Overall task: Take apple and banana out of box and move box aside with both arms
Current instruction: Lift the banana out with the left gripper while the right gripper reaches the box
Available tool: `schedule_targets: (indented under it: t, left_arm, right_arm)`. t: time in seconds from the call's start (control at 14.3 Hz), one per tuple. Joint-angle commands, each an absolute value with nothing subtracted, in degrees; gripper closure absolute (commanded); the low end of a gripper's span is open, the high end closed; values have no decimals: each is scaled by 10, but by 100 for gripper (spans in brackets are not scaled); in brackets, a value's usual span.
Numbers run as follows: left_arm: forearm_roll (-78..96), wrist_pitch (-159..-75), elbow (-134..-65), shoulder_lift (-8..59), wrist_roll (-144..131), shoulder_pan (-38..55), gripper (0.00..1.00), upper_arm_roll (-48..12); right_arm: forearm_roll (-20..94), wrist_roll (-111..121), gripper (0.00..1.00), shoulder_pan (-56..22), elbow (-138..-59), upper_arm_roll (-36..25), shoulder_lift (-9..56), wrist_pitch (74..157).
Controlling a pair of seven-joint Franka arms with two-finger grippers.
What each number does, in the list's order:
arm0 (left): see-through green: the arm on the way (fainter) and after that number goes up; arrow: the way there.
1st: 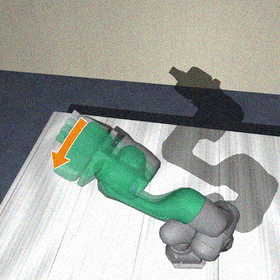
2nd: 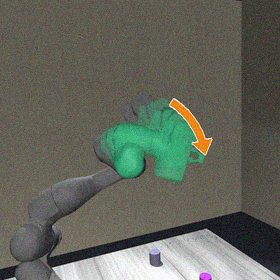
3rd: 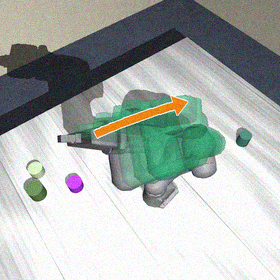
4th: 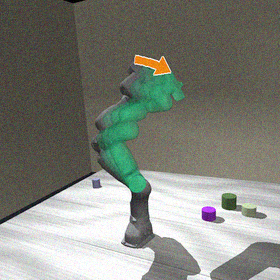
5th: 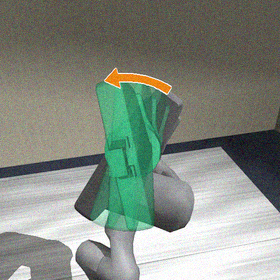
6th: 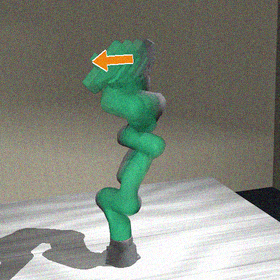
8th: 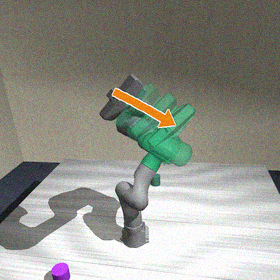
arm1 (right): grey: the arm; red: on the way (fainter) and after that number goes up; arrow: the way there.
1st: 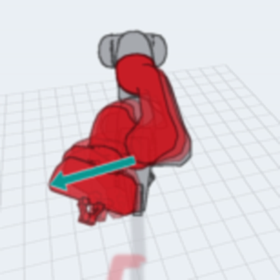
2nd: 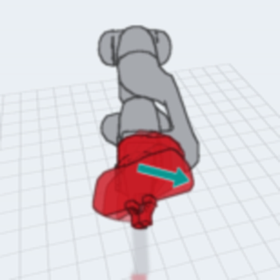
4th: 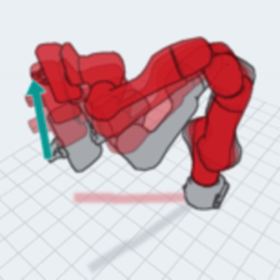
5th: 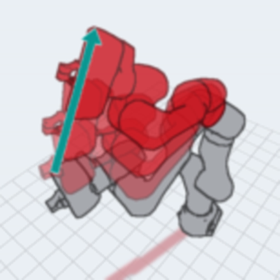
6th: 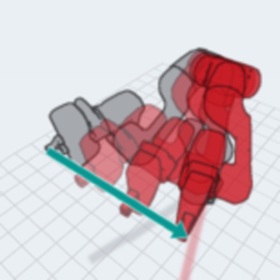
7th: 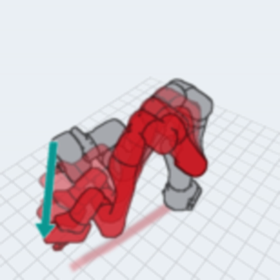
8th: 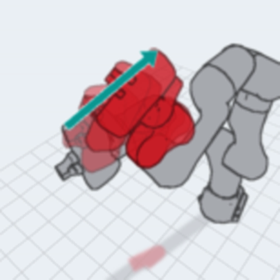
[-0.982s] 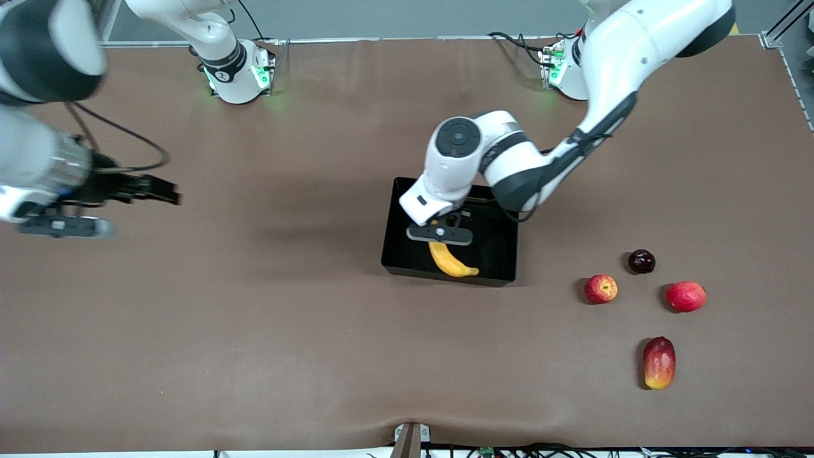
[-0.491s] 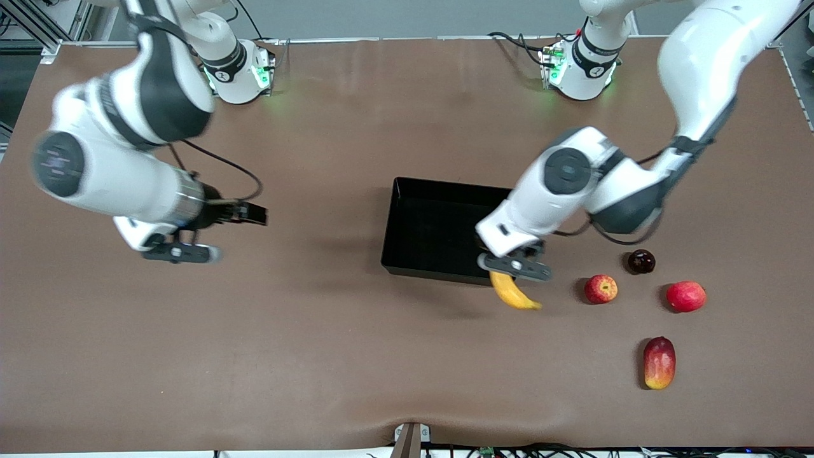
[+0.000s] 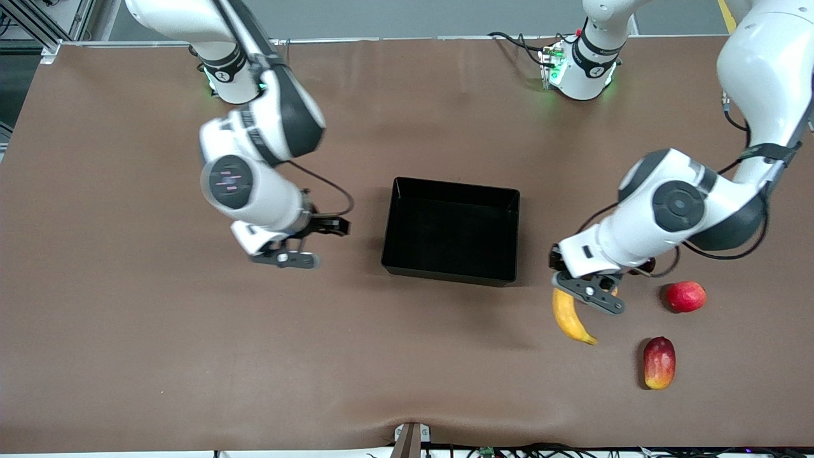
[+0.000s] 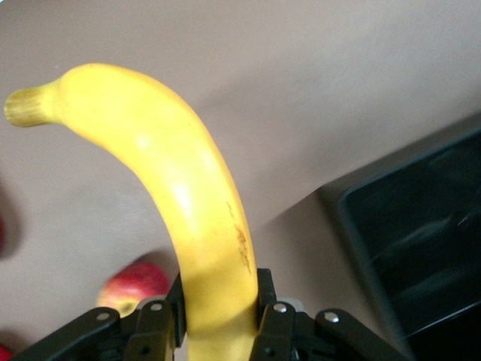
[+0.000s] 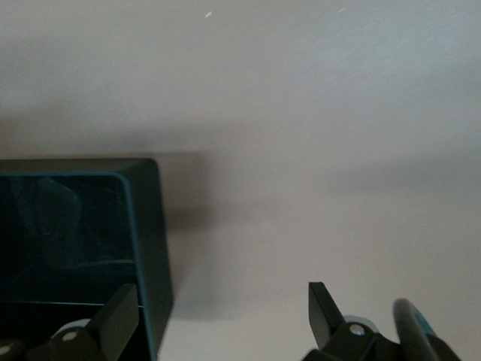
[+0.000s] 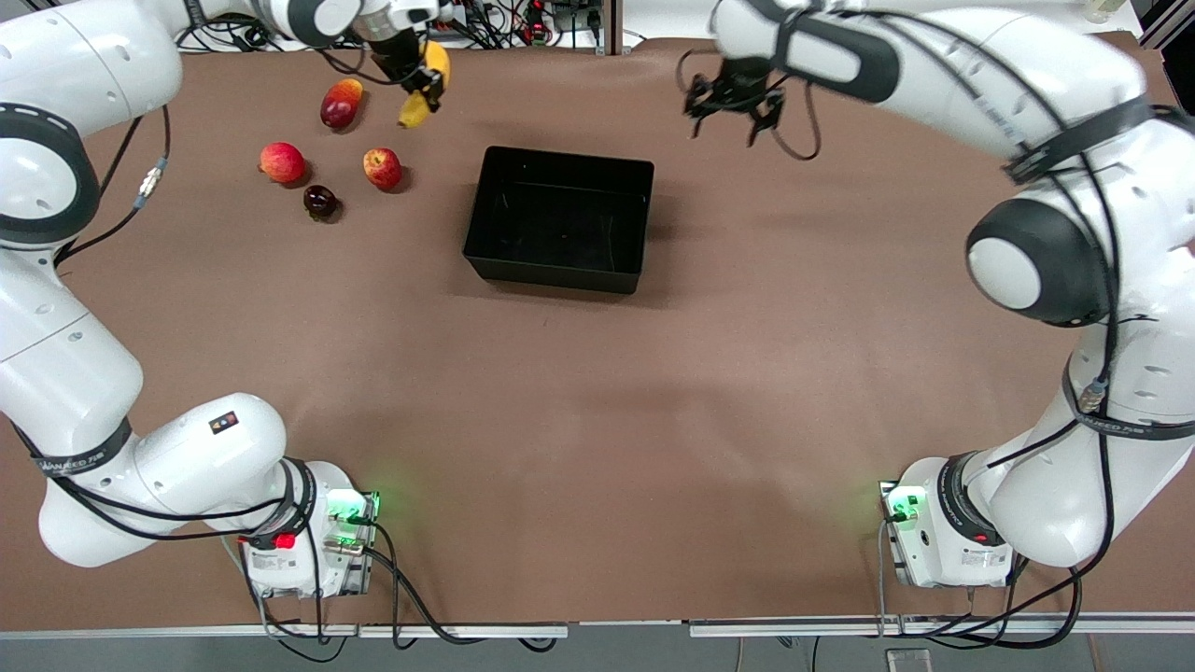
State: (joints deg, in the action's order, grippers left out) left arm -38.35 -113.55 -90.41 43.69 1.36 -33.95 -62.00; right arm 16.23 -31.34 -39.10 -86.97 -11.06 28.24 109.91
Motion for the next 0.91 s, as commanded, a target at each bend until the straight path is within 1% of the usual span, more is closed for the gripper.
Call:
schedule_targets:
  t: [0.0,0.42,0.56,0.63,0.7,0.77,0.84]
  left_arm:
    - [-392,-1127,-883,446,180,-359,100,-597]
    - [-395,-1142,-881,453,383,-366,100,-537]
    - [-396,-1176,-881,456,440,-363,100,-506]
    - [-394,-1206,-881,463,473,-360,100,-487]
    - [-390,-1227,-882,469,488,-365,100,-478]
    - [-391,-1241,-882,474,492,-366,100,-470]
    - [-395,-1246,-882,475,493,-364,100,-458]
  right_arm:
    - [181,-347,0,-430,-862,-119,327,1141]
    - [182,-371,0,-481,-863,-119,398,1238]
    - [182,-372,1,-498,-865,-119,417,1262]
    - [182,-374,35,-499,-866,-119,422,1265]
    - [183,-374,80,-498,-865,-118,422,1263]
    - [190,-379,100,-500,-865,-118,422,1262]
    - [193,-382,100,-499,-865,-118,422,1262]
